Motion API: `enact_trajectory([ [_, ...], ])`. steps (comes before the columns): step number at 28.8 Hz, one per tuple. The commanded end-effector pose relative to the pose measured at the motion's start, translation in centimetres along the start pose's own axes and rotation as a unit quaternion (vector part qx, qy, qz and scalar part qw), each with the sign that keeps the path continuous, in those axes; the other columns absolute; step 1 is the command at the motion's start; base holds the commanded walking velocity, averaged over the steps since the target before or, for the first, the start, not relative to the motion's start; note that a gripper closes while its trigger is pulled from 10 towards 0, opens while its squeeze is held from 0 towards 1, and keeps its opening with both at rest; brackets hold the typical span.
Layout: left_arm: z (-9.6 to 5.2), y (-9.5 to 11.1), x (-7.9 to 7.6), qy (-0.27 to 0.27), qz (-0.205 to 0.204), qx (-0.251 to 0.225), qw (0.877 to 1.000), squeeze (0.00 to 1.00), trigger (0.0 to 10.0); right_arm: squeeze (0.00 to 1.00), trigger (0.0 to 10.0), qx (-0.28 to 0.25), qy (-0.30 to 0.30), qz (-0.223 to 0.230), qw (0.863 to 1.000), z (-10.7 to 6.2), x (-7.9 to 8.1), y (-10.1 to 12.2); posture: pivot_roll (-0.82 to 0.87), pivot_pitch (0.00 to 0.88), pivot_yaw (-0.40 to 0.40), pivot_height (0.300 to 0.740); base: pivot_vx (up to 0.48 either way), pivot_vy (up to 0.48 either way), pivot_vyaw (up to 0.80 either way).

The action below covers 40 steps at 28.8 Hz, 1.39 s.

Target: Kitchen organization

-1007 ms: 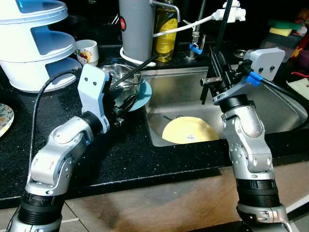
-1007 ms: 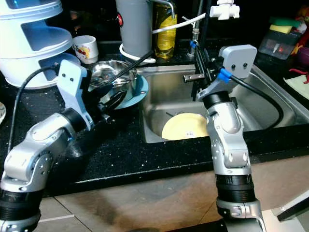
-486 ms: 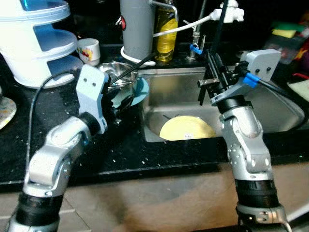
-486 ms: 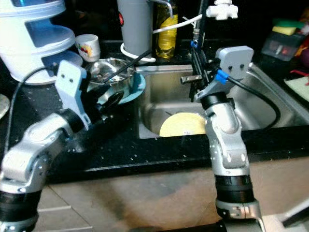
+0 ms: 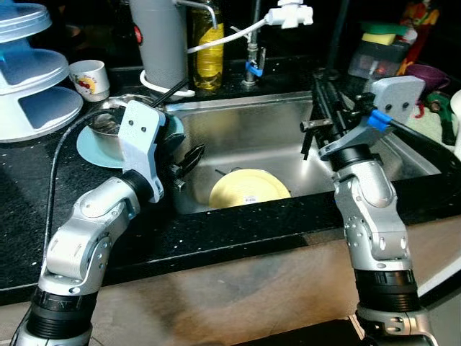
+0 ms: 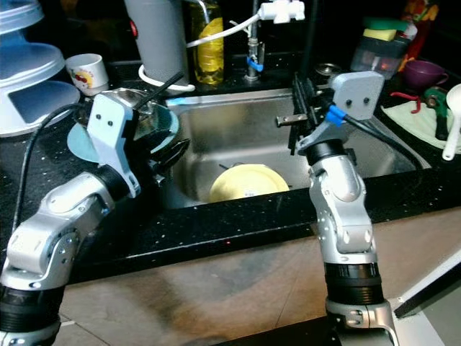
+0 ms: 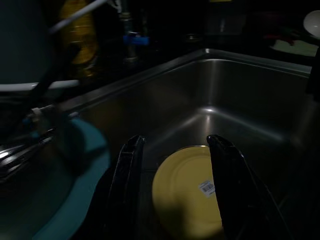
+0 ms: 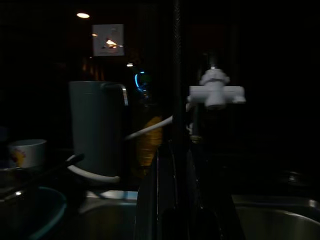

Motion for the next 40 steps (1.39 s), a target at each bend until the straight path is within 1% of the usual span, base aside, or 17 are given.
enact_trajectory([
  [1, -0.3, 0.0, 0.1, -0.003, 0.006, 0.002, 1.000, 0.00, 10.0, 0.00, 10.0, -0.001, 0.005, -0.005, 1.000, 0.2, 0.1, 0.0, 0.01, 0.229, -0.019, 0.740, 0.000, 0.000, 0.00],
  [5, -0.1, 0.0, 0.3, -0.005, 0.016, 0.003, 1.000, 0.00, 10.0, 0.00, 10.0, -0.003, 0.011, -0.012, 1.000, 0.5, 0.1, -0.1, 0.01, 0.229, -0.019, 0.740, 0.000, 0.000, 0.00],
  [7, 0.0, 0.4, 0.2, -0.018, 0.025, -0.007, 1.000, 0.00, 10.0, 0.00, 10.0, -0.013, 0.017, -0.022, 1.000, 1.4, 0.0, 0.2, 0.01, 0.233, -0.018, 0.740, 0.000, 0.000, 0.00],
  [8, 0.2, 1.0, -0.3, -0.045, 0.021, -0.018, 0.999, 0.00, 10.0, 0.00, 10.0, -0.021, 0.025, -0.037, 0.999, 2.5, -0.1, 0.1, 0.02, 0.238, -0.017, 0.740, 0.000, 0.000, 0.00],
  [9, 0.2, 1.2, -0.6, -0.055, 0.020, -0.020, 0.998, 0.00, 10.0, 0.00, 10.0, -0.021, 0.026, -0.041, 0.999, 2.9, -0.2, -0.1, 0.02, 0.238, -0.017, 0.740, 0.000, 0.000, 0.00],
  [16, 1.1, 1.7, -2.7, -0.138, 0.025, -0.017, 0.990, 0.00, 10.0, 0.00, 10.0, 0.013, 0.029, -0.065, 0.997, 5.2, -1.4, -2.9, 0.03, 0.256, -0.019, 0.740, 0.000, 0.000, 0.00],
  [18, 1.2, 1.8, -2.8, -0.143, 0.026, -0.016, 0.989, 0.00, 10.0, 0.00, 10.0, 0.017, 0.032, -0.067, 0.997, 5.4, -1.4, -3.1, 0.03, 0.256, -0.019, 0.740, 0.000, 0.000, 0.00],
  [21, 1.5, 1.5, -3.2, -0.158, 0.032, -0.005, 0.987, 0.00, 10.0, 0.00, 10.0, 0.066, 0.085, -0.089, 0.990, 5.2, 0.0, -5.5, 0.04, 0.272, -0.017, 0.740, 0.000, 0.000, 0.00],
  [22, 1.6, 1.4, -3.4, -0.162, 0.035, -0.001, 0.986, 0.00, 10.0, 0.00, 10.0, 0.105, 0.119, -0.096, 0.983, 4.7, 1.0, -7.3, 0.05, 0.278, -0.011, 0.740, 0.000, 0.000, 0.00],
  [23, 1.6, 1.4, -3.4, -0.162, 0.035, -0.001, 0.986, 0.00, 10.0, 0.00, 10.0, 0.105, 0.119, -0.096, 0.983, 4.7, 1.0, -7.3, 0.05, 0.278, -0.011, 0.740, 0.000, 0.000, 0.00],
  [25, 1.5, 1.2, -3.7, -0.175, 0.038, 0.008, 0.984, 0.00, 10.0, 0.00, 10.0, 0.159, 0.170, -0.121, 0.965, 3.5, 2.5, -10.0, 0.05, 0.289, 0.000, 0.740, 0.000, 0.000, 0.00],
  [28, 1.3, 0.6, -4.0, -0.186, 0.042, 0.023, 0.981, 0.00, 10.0, 0.00, 10.0, 0.196, 0.220, -0.148, 0.944, 2.3, 3.7, -11.9, 0.05, 0.293, 0.006, 0.740, 0.000, 0.000, 0.00],
  [30, 1.3, 0.4, -4.0, -0.187, 0.043, 0.027, 0.981, 0.00, 10.0, 0.00, 10.0, 0.203, 0.229, -0.150, 0.940, 2.1, 3.9, -12.2, 0.05, 0.293, 0.006, 0.740, 0.000, 0.000, 0.00],
  [33, 1.2, -0.1, -3.9, -0.192, 0.048, 0.037, 0.980, 0.00, 10.0, 0.00, 10.0, 0.213, 0.270, -0.184, 0.921, 1.5, 4.8, -13.0, 0.05, 0.299, 0.006, 0.740, 0.000, 0.000, 0.00],
  [34, 1.2, -0.1, -3.9, -0.192, 0.048, 0.037, 0.980, 0.00, 10.0, 0.00, 10.0, 0.213, 0.270, -0.184, 0.921, 1.5, 4.8, -13.0, 0.05, 0.299, 0.006, 0.740, 0.000, 0.000, 0.00],
  [37, 1.1, -0.5, -4.1, -0.198, 0.050, 0.047, 0.978, 0.00, 10.0, 0.00, 10.0, 0.230, 0.323, -0.232, 0.888, 0.4, 5.9, -14.2, 0.06, 0.300, 0.003, 0.740, 0.000, 0.000, 0.00],
  [40, 1.0, -0.6, -4.1, -0.199, 0.051, 0.051, 0.977, 0.00, 10.0, 0.00, 10.0, 0.237, 0.333, -0.241, 0.880, 0.0, 6.0, -14.5, 0.06, 0.300, 0.003, 0.740, 0.000, 0.000, 0.00],
])
Point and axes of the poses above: a point about 5 cm out from each wrist's last joint towards the gripper, its own z axis pointing out of the wrist towards the gripper, its own y axis along the axis of the wrist's last joint, x = y × z, the point moved 6 cm from there along z, pointing out of the wrist towards the gripper, and after that the axes turned 4 degrees about -z, right-handed, at the moved point
